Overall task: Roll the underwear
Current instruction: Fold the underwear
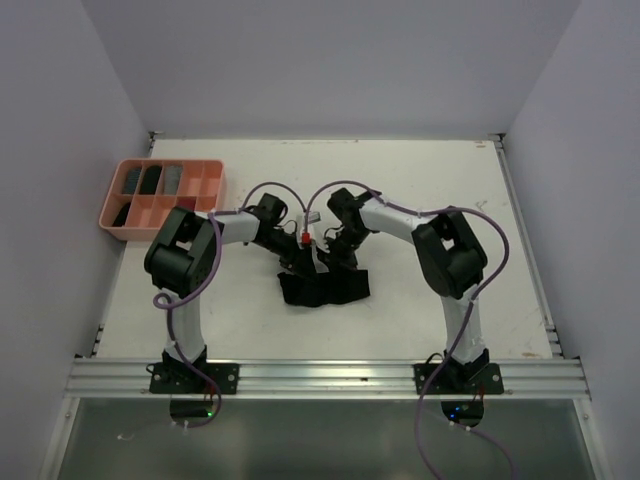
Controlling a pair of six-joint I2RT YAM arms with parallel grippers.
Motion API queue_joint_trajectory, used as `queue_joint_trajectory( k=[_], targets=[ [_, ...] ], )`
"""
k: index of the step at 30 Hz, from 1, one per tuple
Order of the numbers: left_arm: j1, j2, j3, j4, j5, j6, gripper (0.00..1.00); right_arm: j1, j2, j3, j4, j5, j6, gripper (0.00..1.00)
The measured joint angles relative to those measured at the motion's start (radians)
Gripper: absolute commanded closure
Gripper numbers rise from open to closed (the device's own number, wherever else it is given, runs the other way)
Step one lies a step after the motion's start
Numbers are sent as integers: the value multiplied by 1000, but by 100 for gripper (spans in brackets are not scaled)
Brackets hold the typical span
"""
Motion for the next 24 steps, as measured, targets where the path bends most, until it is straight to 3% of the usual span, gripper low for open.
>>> queue_joint_trajectory(
  k=[8, 15, 24],
  targets=[
    [18, -22, -26, 22, 3, -52, 43, -11, 90, 129, -58, -31, -16, 100],
    [122, -187, -149, 83, -92, -114, 38, -19, 94, 146, -47, -50, 1, 100],
    [198, -291, -193, 240, -95, -217, 38, -26, 138, 161, -101, -33, 11, 100]
  ],
)
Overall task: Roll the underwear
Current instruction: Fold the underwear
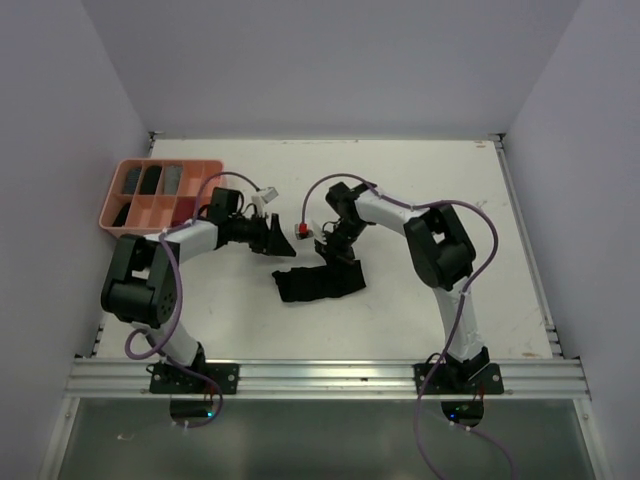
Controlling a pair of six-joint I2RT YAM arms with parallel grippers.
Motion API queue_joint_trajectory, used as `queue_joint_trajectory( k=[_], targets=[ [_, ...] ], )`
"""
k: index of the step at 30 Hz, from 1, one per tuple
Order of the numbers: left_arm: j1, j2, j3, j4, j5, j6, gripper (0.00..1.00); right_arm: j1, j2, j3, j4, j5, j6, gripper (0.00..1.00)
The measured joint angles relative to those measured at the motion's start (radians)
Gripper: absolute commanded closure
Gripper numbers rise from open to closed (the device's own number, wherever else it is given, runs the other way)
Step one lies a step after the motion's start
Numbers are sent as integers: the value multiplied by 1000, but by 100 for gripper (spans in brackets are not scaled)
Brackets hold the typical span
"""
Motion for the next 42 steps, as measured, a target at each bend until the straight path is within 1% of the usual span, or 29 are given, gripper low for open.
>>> queue_joint_trajectory(
  k=[3, 5, 11, 13, 18, 22, 27, 30, 34, 35, 37, 38, 40, 41, 42],
  targets=[
    [68, -45, -53, 48, 29, -41, 37, 0, 3, 9, -15, 2, 0, 100],
    [101, -80, -55, 59, 58, -45, 37, 0, 13, 21, -29, 2, 0, 100],
    [97, -171, -68, 45, 166, -10, 36, -2, 56, 75, -82, -10, 2, 100],
    [86, -191, -100, 45, 172, 1, 36, -5, 73, 96, -103, -18, 2, 100],
    [31, -202, -190, 49, 135, -3, 36, -15, 111, 139, -150, -46, 3, 100],
    [-19, -202, -199, 84, 116, -21, 37, -19, 122, 153, -168, -53, 3, 100],
    [-86, -171, -199, 151, 94, -58, 45, -19, 132, 166, -187, -57, 2, 100],
    [-101, -131, -199, 159, 64, -68, 49, -19, 133, 166, -190, -57, 0, 100],
    [-101, -95, -199, 164, 26, -83, 62, -19, 134, 167, -195, -57, 0, 100],
    [-101, -95, -199, 165, 19, -84, 70, -19, 135, 169, -197, -57, 0, 100],
    [-101, -95, -199, 171, 11, -84, 79, -19, 137, 170, -201, -58, -1, 100],
    [-101, -95, -199, 171, 6, -83, 89, -19, 138, 170, -203, -58, -1, 100],
    [-101, -93, -198, 167, -9, -81, 100, -20, 140, 171, -208, -61, -3, 100],
    [-101, -90, -196, 162, -25, -77, 100, -21, 142, 171, -211, -64, -3, 100],
    [-101, -82, -193, 156, -43, -71, 100, -22, 144, 172, -213, -68, -3, 95]
  ],
)
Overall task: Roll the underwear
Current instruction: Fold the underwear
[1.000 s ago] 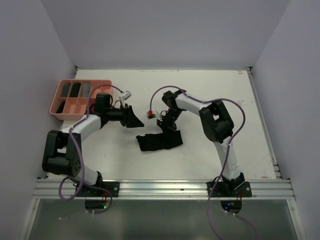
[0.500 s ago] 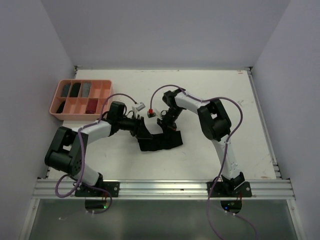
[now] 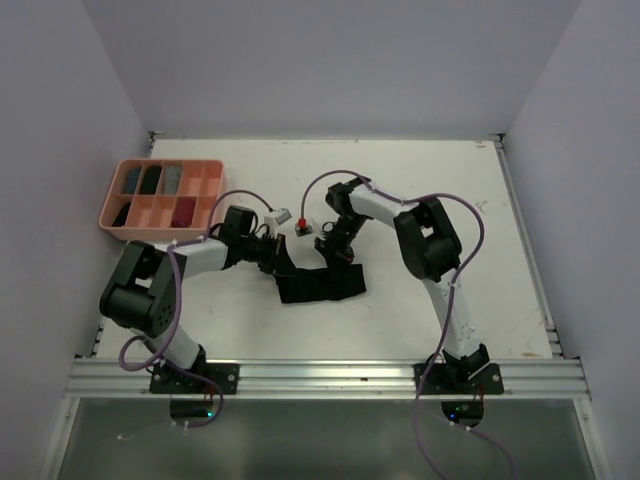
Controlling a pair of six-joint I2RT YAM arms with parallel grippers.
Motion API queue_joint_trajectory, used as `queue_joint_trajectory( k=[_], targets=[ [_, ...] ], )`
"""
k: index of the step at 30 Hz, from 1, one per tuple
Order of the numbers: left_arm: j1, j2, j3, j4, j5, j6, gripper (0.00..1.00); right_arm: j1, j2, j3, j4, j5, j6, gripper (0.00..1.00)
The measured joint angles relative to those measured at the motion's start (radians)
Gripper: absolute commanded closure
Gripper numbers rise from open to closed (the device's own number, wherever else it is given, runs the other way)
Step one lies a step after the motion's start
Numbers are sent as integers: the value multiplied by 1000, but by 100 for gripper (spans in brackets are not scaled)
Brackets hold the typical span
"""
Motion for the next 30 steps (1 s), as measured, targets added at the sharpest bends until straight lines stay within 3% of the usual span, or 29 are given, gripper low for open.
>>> queue_joint_trajectory(
  k=[6, 9, 13, 18, 20, 21, 23, 26, 30],
  targets=[
    [0, 114, 64, -79, -112, 38, 100, -8, -1, 8, -28, -12, 8, 63],
    [0, 154, 108, -100, -111, 42, 100, -16, -18, 10, -33, -9, 37, 56],
    [-2, 165, 125, -109, -115, 50, 100, -51, -93, 11, -18, -6, 122, 53],
    [-2, 165, 126, -111, -117, 52, 100, -158, -233, 33, 3, -26, 237, 58],
    [-2, 165, 126, -112, -118, 52, 100, -201, -293, 14, 11, -43, 266, 53],
    [-2, 166, 128, -114, -118, 53, 100, -215, -325, -13, 18, -52, 278, 52],
    [-2, 170, 135, -123, -118, 54, 100, -224, -392, -102, 39, -60, 301, 33],
    [-2, 175, 142, -134, -117, 60, 100, -213, -472, -275, 109, -54, 359, 23],
    [-2, 175, 143, -135, -115, 68, 100, -200, -507, -453, 264, -22, 471, 18]
  ],
)
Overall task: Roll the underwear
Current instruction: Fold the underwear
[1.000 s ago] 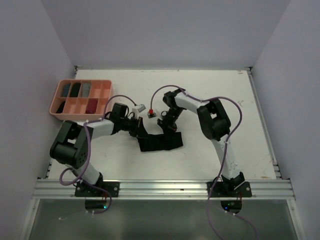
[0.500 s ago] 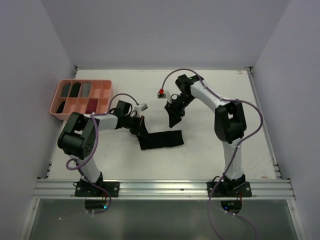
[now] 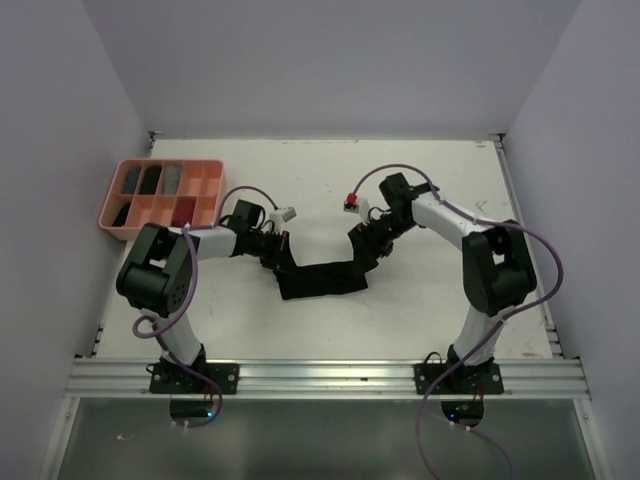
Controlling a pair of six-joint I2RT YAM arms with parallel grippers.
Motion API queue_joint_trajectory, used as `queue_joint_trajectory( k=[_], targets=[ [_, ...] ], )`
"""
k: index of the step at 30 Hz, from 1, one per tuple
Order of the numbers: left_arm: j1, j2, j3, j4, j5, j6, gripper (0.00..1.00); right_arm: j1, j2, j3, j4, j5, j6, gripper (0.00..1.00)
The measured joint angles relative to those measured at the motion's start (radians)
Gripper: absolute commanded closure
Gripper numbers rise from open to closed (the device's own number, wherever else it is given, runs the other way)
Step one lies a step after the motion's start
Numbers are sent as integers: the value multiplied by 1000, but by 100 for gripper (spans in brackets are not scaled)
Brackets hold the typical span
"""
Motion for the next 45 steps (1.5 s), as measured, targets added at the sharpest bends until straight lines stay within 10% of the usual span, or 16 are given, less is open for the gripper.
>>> queue_joint_trajectory(
  k=[7, 13, 19, 27, 32, 37, 45],
  targets=[
    [0, 8, 7, -7, 5, 2, 100, -2, -32, -173, 335, 41, 130, 21],
    [0, 11, 13, -15, 8, 8, 100, -2, -18, -174, 434, 33, 146, 48],
    [0, 11, 13, -16, 8, 8, 100, -2, 7, -172, 409, 5, 132, 32],
    [0, 11, 13, -16, 8, 8, 100, -2, 8, -178, 369, -23, 83, 35],
    [0, 11, 13, -16, 8, 8, 100, -2, 33, -177, 370, -20, 85, 55],
    [0, 11, 14, -18, 8, 9, 100, -2, 89, -139, 342, -18, 75, 99],
    [0, 11, 15, -20, 8, 18, 100, -16, 182, 5, 199, -96, 89, 100]
  ],
)
